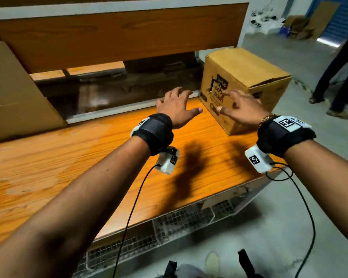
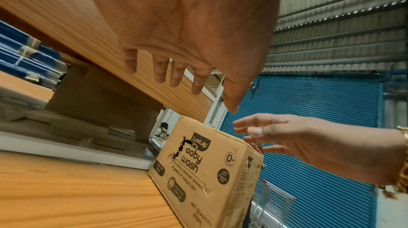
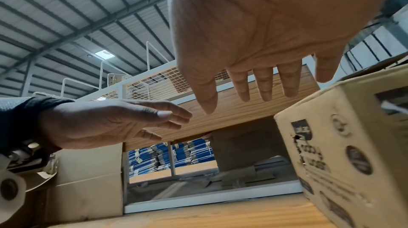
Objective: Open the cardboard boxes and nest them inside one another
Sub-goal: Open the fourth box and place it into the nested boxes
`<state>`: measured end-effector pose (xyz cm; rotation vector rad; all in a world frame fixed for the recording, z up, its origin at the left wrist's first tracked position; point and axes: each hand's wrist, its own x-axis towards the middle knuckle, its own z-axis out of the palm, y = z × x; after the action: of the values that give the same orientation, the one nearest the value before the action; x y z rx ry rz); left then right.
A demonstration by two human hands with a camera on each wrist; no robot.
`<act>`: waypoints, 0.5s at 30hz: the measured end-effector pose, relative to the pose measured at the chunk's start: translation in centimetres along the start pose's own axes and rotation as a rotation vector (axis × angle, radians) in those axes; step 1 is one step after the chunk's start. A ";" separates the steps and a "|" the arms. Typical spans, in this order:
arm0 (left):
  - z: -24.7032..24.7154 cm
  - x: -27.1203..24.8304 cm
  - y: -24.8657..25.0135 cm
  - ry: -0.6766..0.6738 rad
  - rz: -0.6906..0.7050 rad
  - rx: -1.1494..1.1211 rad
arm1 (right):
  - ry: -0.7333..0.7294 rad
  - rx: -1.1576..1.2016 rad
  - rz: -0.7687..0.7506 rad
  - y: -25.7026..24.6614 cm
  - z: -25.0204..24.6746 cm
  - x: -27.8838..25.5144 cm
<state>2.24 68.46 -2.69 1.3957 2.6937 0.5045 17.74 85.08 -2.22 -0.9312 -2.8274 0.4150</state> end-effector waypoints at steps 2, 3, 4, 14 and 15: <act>1.2 1.7 2.6 -0.016 -0.025 -0.026 | -0.001 -0.009 0.000 2.9 -1.1 1.5; 1.9 2.8 4.2 -0.025 -0.033 -0.034 | 0.000 -0.018 -0.006 4.7 -1.8 2.4; 2.4 3.6 5.1 -0.028 -0.034 -0.041 | 0.011 -0.033 -0.014 5.8 -2.3 3.0; 6.1 12.6 13.3 -0.105 -0.039 -0.259 | 0.157 0.044 0.093 17.9 -6.2 10.7; 6.5 13.3 13.7 -0.110 -0.056 -0.277 | 0.146 0.066 0.114 18.8 -6.3 11.4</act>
<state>6.51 88.21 -3.25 1.2317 2.4557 0.7388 20.47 107.76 -1.38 -1.0663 -2.6228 0.4322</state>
